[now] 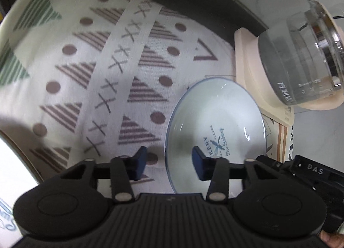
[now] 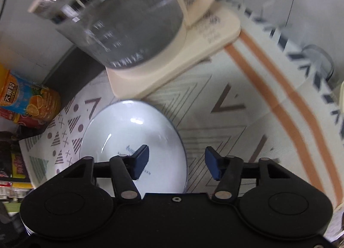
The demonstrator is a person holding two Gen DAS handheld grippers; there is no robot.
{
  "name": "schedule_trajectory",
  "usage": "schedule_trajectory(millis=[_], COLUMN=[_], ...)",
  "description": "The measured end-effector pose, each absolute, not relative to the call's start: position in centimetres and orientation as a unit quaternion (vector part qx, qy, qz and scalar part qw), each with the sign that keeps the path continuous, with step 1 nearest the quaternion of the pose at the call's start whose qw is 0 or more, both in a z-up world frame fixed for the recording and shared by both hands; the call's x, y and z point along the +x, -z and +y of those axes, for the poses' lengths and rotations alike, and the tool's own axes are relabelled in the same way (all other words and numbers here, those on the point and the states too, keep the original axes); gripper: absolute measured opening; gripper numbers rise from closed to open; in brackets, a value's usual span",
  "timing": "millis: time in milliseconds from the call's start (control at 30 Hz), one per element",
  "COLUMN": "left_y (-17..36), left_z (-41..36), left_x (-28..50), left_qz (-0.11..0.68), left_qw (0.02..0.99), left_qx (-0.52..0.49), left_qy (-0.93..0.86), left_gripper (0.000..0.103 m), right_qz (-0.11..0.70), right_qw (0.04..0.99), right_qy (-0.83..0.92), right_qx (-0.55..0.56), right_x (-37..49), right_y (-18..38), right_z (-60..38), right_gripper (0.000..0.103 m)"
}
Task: Organize plates and bowls
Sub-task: 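Close both grippers on the rim of the 'BAKERY' plate, then lift the 'BAKERY' plate and carry it over the plate stack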
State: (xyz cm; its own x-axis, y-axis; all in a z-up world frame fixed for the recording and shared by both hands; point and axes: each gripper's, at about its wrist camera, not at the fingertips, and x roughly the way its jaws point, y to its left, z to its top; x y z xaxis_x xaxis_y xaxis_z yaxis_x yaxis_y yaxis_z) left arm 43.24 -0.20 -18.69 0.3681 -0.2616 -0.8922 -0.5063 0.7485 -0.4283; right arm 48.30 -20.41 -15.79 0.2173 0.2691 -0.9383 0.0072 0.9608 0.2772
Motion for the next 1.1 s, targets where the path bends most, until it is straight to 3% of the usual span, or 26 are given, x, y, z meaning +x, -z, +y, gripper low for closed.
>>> schedule_trajectory(millis=[167,500,1100], left_y=[18.9,19.1,15.3], left_z=[-0.7,-1.2,2.7], left_x=[43.2,43.4,42.0], left_qz=[0.551,0.555,0.508], left_qw=[0.747,0.738,0.782], left_qx=[-0.361,-0.372,-0.350], left_qy=[-0.089,-0.094,-0.088], left_gripper=[0.027,0.015,0.014], right_qz=[0.647,0.672,0.603], right_qw=[0.749,0.724,0.765], right_qy=[-0.090,-0.111,-0.188], right_qx=[0.110,0.112,0.125], right_x=[49.2,49.7,48.2], right_y=[17.4,19.1,15.1], right_z=[-20.4,-19.9,-17.8], right_gripper=[0.034,0.023,0.010])
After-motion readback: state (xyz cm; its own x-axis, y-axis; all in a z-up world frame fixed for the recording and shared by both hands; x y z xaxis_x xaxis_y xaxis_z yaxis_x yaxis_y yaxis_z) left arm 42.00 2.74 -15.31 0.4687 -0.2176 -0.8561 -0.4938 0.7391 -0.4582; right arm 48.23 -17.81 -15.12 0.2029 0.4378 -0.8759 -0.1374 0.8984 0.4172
